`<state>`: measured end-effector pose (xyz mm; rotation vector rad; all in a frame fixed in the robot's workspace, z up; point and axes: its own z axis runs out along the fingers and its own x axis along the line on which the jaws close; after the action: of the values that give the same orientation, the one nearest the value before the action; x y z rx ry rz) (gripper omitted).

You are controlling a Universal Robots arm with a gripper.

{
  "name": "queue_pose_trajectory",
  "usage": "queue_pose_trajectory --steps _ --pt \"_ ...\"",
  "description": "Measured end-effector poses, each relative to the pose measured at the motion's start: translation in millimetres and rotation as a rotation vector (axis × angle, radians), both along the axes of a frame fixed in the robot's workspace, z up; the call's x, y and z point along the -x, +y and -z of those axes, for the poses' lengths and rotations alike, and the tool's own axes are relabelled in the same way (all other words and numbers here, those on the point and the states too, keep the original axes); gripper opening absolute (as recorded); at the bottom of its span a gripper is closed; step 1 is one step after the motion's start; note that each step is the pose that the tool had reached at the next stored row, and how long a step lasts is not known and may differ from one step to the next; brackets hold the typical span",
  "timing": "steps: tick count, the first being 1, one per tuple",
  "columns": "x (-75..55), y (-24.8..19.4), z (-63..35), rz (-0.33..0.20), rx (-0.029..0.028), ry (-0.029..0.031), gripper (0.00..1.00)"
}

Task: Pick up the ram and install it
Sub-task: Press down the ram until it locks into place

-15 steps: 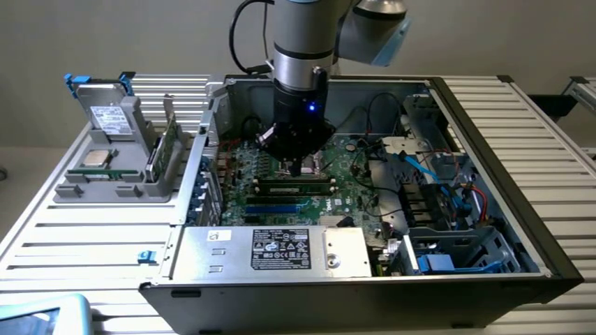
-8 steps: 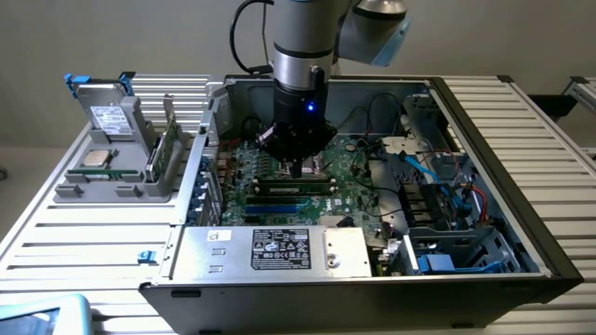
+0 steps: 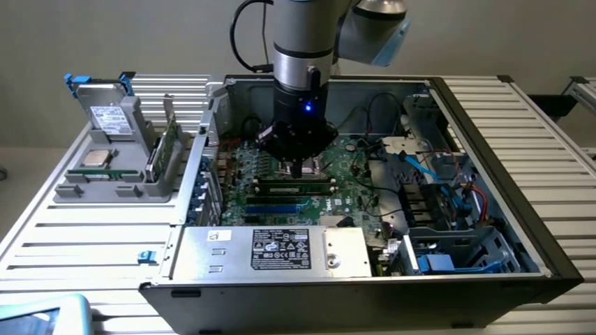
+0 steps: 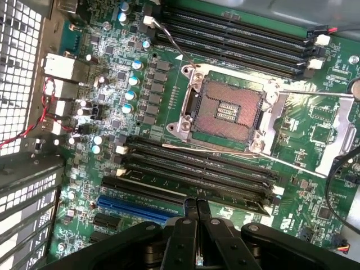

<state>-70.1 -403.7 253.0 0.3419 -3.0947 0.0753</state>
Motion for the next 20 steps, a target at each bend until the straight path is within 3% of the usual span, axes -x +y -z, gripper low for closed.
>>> queue_pose_trajectory --steps 13,15,20 --pt "0.0 0.0 0.0 0.157 0.0007 -0.0115 0.11" --pt "0.1 0.0 -0.1 0.175 0.0033 -0.0163 0.11" --pt "0.0 0.0 0.0 0.211 0.0158 -0.0344 0.11"
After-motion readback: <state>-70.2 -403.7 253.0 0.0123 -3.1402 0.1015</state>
